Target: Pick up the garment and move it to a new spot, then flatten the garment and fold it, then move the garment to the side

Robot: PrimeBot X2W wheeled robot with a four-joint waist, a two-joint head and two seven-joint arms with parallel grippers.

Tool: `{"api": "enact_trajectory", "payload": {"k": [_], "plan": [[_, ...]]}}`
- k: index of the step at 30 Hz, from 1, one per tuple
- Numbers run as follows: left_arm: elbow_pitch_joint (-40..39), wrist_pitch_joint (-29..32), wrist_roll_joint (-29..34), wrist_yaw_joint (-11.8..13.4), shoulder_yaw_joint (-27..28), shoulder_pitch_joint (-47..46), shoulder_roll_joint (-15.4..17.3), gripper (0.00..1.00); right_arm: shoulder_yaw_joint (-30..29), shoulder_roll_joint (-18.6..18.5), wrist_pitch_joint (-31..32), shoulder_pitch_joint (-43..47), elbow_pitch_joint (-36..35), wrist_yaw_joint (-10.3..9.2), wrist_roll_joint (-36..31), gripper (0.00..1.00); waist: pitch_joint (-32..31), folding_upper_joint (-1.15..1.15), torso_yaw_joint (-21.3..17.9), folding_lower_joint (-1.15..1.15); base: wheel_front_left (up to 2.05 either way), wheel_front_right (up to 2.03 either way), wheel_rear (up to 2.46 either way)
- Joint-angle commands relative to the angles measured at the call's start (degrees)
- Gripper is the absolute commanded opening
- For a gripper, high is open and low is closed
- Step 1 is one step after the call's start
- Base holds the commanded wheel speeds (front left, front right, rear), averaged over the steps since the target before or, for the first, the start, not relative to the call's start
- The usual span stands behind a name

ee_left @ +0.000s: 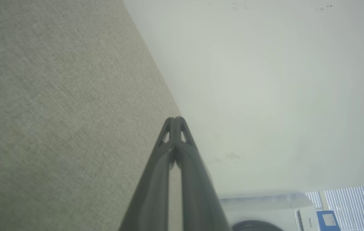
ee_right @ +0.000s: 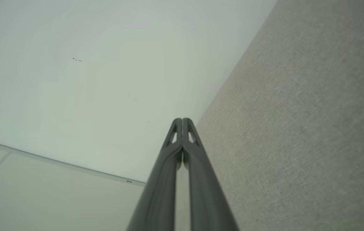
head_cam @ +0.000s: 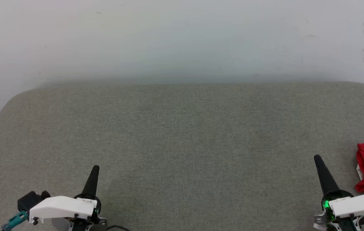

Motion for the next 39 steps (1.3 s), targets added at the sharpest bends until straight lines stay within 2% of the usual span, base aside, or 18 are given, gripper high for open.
{"api": "enact_trajectory", "payload": {"k": [1,39], "plan": [[-0.5,0.4,-1.4,-0.5,0.6,-1.3,-0.1,0.0,-0.1,-0.2,0.2,-1.4,0.1,-0.01,1.8,0.0,0.1,0.0,0.0,-0.01,0.0,0.0,0.0],[-0.5,4.8,-16.7,-3.5,4.7,-2.9,-2.2,0.0,-0.4,-0.1,1.6,-5.2,4.5,-0.02,19.1,0.0,1.3,0.0,-0.1,-0.01,0.0,0.0,0.0]]}}
